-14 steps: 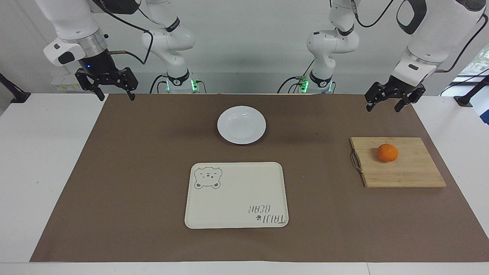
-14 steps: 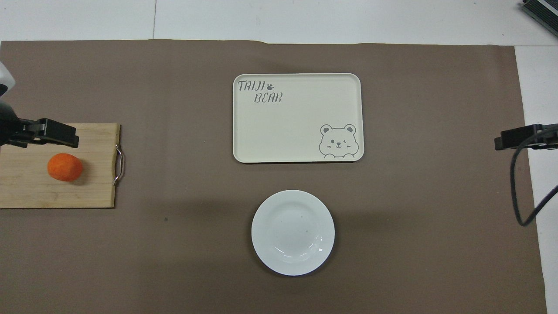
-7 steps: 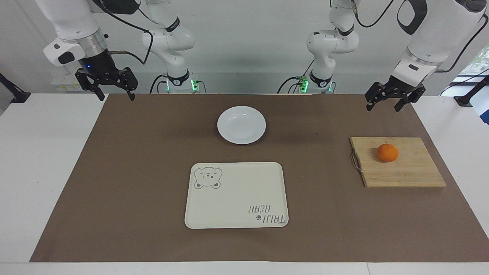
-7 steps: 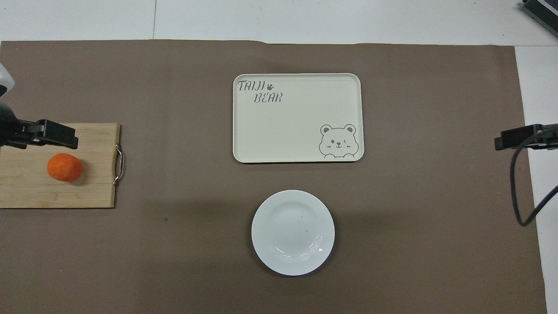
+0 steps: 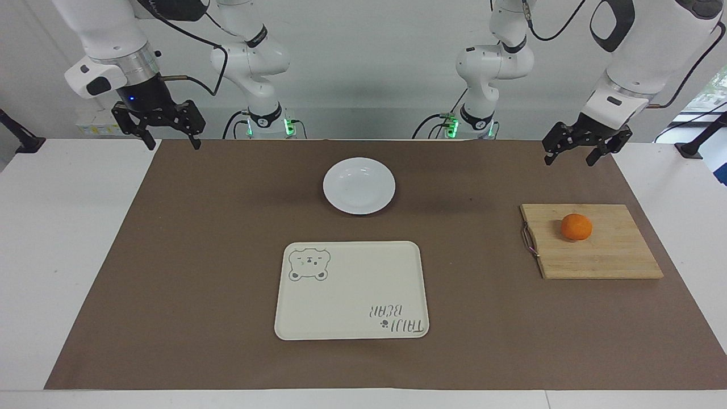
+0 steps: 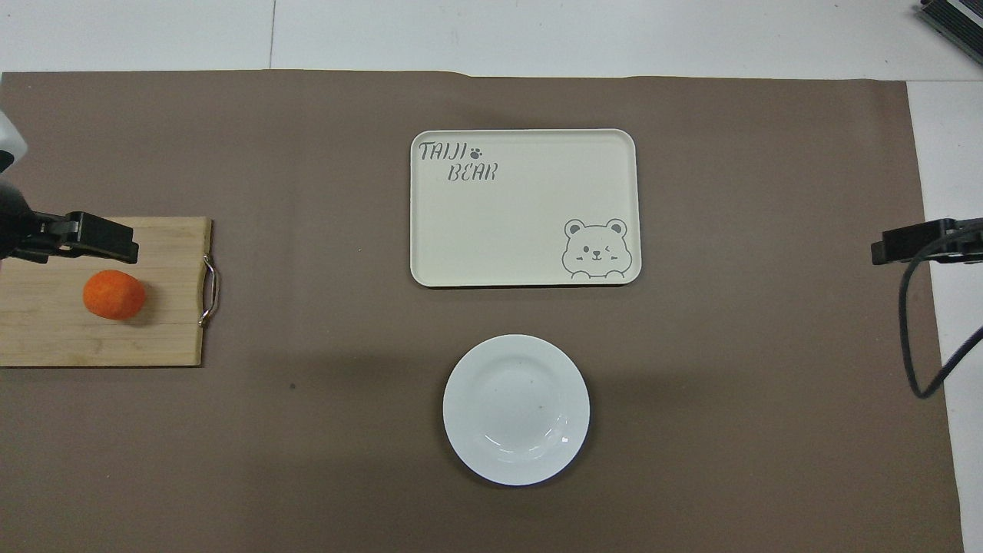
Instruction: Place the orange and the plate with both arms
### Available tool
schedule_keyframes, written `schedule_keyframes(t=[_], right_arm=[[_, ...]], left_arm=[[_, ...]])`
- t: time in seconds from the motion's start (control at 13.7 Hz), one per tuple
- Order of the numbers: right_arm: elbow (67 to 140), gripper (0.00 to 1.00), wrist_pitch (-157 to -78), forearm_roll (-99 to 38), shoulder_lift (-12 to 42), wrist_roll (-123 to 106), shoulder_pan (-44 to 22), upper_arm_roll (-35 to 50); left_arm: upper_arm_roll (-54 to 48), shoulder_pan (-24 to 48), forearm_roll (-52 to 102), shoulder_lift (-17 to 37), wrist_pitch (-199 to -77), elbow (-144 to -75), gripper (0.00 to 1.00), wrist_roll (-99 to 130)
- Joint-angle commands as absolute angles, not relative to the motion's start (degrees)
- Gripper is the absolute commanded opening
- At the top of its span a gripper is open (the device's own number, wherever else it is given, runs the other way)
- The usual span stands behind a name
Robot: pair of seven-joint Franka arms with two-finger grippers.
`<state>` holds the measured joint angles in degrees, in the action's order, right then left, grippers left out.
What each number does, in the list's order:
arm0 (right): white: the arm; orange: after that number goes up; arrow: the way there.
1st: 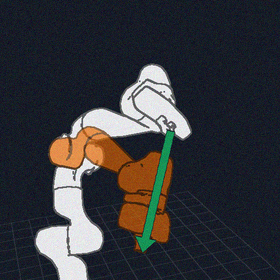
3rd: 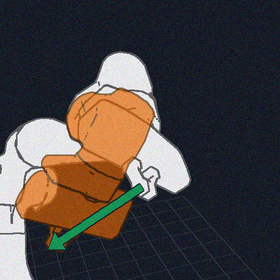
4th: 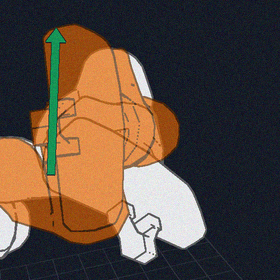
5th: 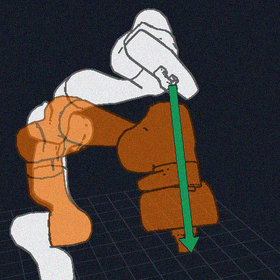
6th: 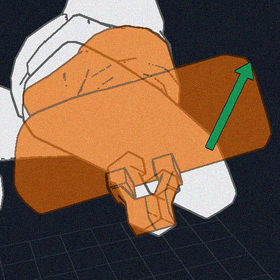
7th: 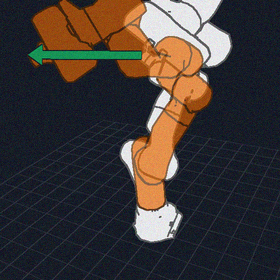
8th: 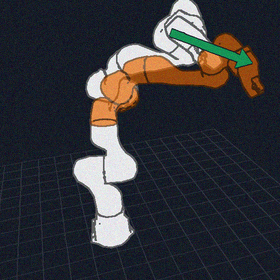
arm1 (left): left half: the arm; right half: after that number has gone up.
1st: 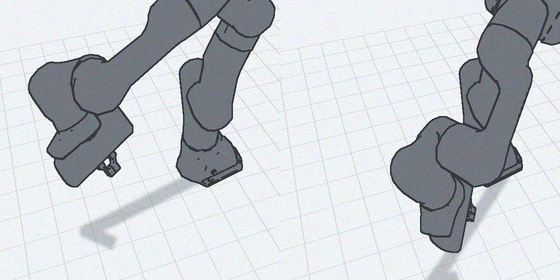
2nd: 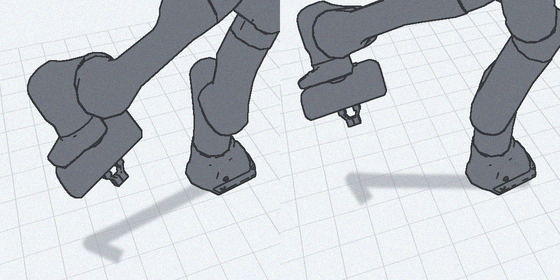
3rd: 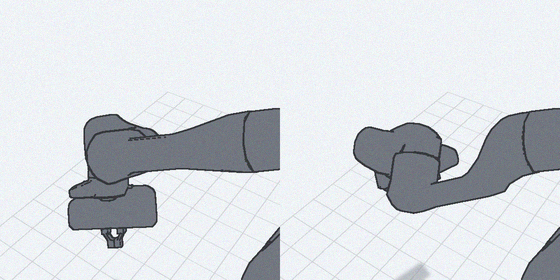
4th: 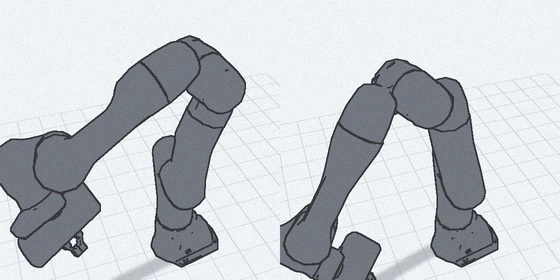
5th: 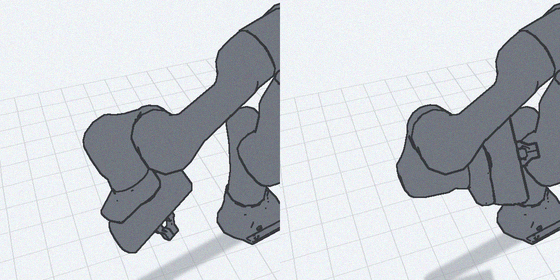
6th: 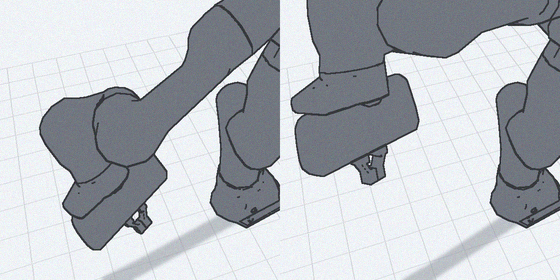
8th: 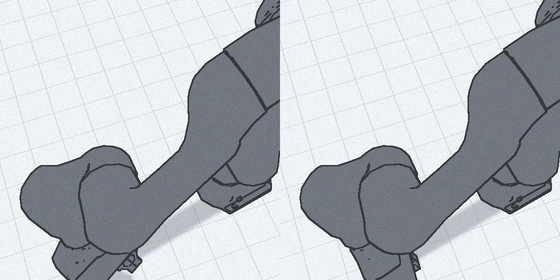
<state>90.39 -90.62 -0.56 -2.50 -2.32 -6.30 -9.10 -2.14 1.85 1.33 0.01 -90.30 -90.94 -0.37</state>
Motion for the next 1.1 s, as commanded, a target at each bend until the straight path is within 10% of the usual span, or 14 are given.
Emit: schedule_keyframes(t=[0.0, 1.02], right_arm=[[91.85, 1.00, -91.14, 0.17, -3.78, -1.85, -5.80, -8.53], [91.85, 1.00, -91.14, 0.09, -3.78, -1.85, -5.80, -8.53]], left_arm=[[-2.11, 1.14, 0.62, -1.58, -90.79, -92.81, 1.00, -2.81], [-2.02, -4.83, 0.62, -2.02, -100.81, -101.95, 1.00, -13.61]])
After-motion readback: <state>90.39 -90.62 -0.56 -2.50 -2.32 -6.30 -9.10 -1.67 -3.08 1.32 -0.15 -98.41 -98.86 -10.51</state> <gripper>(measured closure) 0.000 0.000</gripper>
